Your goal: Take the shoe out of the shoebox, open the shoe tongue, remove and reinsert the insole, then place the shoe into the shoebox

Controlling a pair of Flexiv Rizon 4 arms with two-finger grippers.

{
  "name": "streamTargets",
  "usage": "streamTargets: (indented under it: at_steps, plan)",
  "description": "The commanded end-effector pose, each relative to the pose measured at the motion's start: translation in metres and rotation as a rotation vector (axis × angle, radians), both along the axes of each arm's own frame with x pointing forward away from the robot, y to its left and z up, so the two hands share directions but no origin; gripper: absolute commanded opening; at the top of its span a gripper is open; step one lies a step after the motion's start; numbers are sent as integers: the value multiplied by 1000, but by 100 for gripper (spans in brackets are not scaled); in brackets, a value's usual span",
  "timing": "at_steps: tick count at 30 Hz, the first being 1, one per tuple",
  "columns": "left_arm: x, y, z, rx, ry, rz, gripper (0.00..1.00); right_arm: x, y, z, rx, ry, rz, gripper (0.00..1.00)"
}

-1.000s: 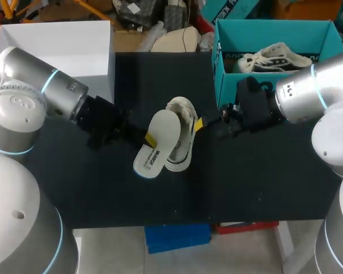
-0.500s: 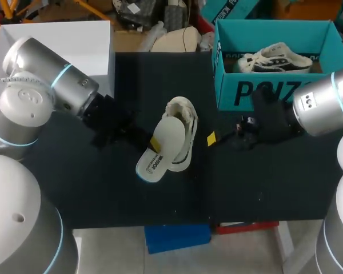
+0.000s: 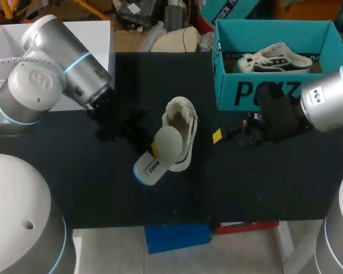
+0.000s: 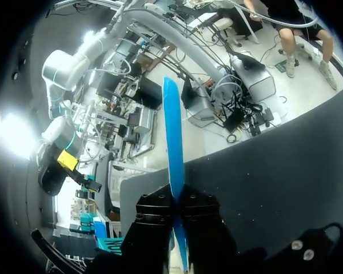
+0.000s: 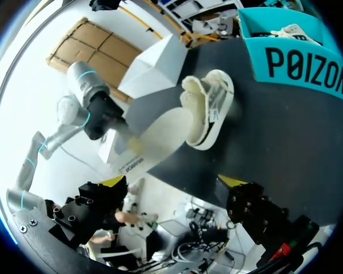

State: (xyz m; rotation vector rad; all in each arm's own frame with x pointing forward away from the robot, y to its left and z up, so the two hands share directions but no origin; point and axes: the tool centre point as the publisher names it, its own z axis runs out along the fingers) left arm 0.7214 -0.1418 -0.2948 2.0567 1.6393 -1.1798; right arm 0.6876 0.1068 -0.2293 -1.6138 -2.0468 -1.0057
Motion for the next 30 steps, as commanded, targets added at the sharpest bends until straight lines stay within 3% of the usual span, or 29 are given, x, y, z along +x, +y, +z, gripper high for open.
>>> streamTargets:
  at_steps: [1,15,30]
  plan:
    - [5,-5,1,39,9,-22,0,0,0,0,-2,0,-1,100]
    - [15,-10,-21,79,74,-55,0,0,0,0,-2,0,-1,100]
    - [48,-32,-46,76,74,-48,0,0,0,0,-2,0,-1,100]
